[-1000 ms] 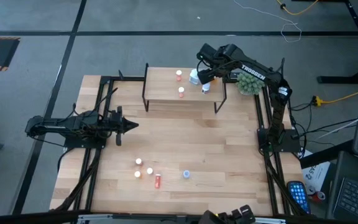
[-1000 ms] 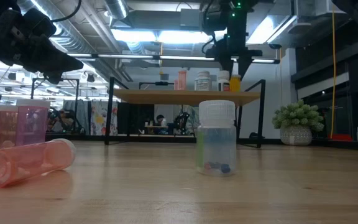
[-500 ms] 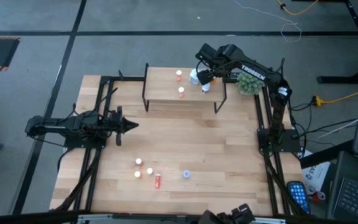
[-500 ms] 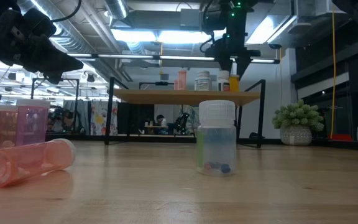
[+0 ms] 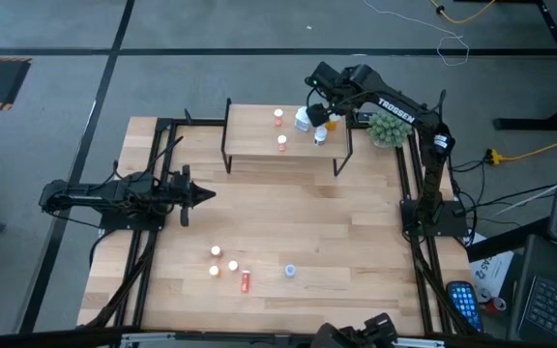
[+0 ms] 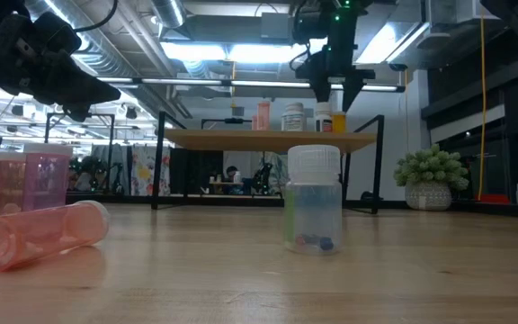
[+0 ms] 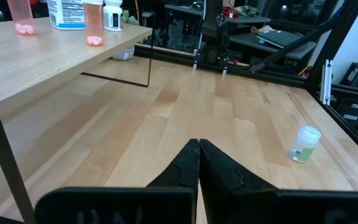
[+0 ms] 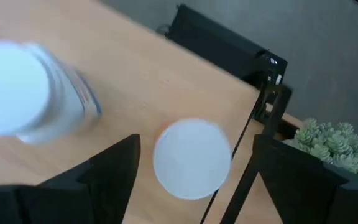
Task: Pick and place medicine bottles onto shelf by color
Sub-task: Put the transparent pill bottle on the shelf
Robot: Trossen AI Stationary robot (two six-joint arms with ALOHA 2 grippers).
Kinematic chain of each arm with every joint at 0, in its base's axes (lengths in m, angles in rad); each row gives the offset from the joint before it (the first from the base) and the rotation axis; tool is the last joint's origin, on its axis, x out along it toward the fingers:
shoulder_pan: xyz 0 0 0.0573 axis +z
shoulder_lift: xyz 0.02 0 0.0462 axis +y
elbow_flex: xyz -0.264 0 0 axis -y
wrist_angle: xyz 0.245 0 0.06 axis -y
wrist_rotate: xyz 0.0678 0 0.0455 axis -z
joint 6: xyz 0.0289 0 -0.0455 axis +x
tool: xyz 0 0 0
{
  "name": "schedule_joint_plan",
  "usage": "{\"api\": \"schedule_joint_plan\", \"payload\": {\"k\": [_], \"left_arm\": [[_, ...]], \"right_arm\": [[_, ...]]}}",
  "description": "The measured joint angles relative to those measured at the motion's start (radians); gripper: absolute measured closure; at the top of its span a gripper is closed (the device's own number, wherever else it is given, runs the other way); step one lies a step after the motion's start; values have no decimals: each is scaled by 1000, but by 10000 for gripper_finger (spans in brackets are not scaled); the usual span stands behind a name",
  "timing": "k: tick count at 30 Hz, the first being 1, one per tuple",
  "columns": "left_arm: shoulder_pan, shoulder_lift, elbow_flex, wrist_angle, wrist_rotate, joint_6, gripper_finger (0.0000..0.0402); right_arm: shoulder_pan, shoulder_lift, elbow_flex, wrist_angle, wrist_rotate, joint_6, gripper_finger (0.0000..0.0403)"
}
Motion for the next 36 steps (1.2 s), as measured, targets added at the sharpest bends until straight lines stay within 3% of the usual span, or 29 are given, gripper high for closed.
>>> {"api": "schedule_joint_plan", "payload": {"k": [9,14,17,27,36], "left_arm": [[0,0,0,0,0,0,401],[0,0,0,0,0,0,401],[0,0,0,0,0,0,401],[0,0,0,0,0,0,401],[0,0,0,0,0,-2,401]], "right_arm": [[-13,0,233,-24,-20,22,89],[3,0,337,-93,-231,112,89],[51,-18,333,-98,-309,107,89],[409,-28,322,-145,-285,167,89],[822,32,321,-122,-65,418,89]]}}
